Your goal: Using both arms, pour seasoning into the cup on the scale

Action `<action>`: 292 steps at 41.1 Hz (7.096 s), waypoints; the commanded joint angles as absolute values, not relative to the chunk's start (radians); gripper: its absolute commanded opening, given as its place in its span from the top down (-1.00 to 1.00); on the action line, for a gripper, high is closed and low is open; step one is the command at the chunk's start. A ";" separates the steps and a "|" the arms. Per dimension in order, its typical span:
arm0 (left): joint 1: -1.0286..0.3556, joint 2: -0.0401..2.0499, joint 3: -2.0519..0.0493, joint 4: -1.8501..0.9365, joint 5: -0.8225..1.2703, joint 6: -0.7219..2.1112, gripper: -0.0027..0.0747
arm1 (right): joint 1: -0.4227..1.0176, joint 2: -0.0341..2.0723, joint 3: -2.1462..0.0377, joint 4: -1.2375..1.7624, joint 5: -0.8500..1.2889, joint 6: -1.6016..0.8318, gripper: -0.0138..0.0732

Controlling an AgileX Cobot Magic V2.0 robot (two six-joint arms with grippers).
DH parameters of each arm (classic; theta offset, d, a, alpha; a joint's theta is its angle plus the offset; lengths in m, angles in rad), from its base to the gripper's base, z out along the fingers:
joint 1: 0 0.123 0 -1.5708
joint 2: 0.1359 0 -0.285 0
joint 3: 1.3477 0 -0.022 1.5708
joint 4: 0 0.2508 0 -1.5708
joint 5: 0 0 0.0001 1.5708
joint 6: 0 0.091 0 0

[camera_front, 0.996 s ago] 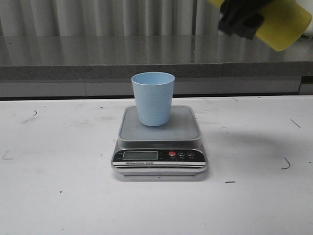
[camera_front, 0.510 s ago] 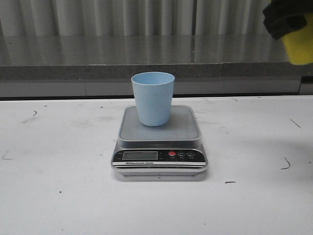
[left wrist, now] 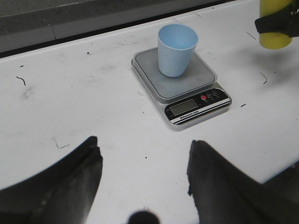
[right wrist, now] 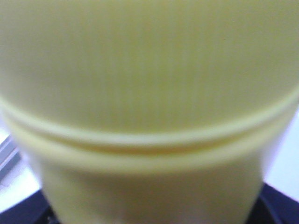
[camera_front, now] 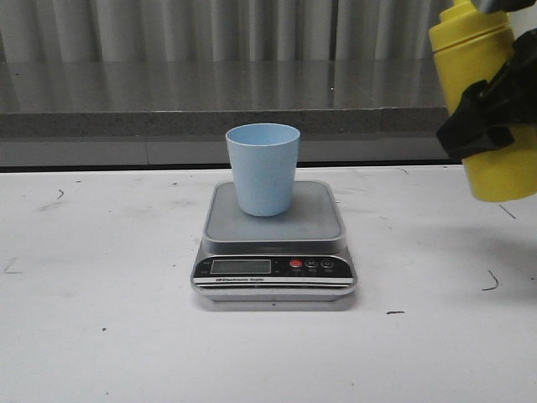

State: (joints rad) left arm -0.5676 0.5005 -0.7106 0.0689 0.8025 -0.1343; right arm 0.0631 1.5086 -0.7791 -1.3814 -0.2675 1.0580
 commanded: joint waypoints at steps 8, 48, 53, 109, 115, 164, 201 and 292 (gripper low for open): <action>-0.569 0.505 -0.736 0.072 0.726 -0.140 -0.12 | 0.013 1.557 -0.820 -1.047 -0.570 0.735 -0.10; -0.569 0.505 -0.736 0.072 0.726 -0.140 -0.12 | -0.037 1.937 -0.797 -0.583 -1.154 0.258 -0.17; -0.569 0.505 -0.736 0.072 0.726 -0.140 -0.12 | -0.037 1.952 -0.796 -0.583 -1.162 0.247 -0.40; -0.569 0.505 -0.736 0.072 0.726 -0.140 -0.12 | 0.212 1.233 -0.558 -0.439 0.209 0.462 -0.63; -0.569 0.505 -0.736 0.072 0.726 -0.140 -0.12 | 0.296 1.115 -0.558 -0.424 0.326 0.453 -0.63; -0.569 0.505 -0.736 0.072 0.724 -0.140 -0.12 | 0.433 0.407 -0.683 -0.068 0.815 0.081 -0.53; -0.572 0.497 -0.708 0.068 0.716 -0.140 0.98 | 0.433 0.407 -0.683 -0.068 0.790 0.081 0.84; -0.048 -0.023 0.029 0.005 -0.073 -0.140 0.98 | 0.433 0.408 -0.683 -0.068 0.799 0.081 0.84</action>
State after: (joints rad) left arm -0.0514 -0.0053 0.0054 0.0000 0.0102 -0.1343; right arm 0.4309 0.4006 -0.6497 -0.0602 0.8611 0.0926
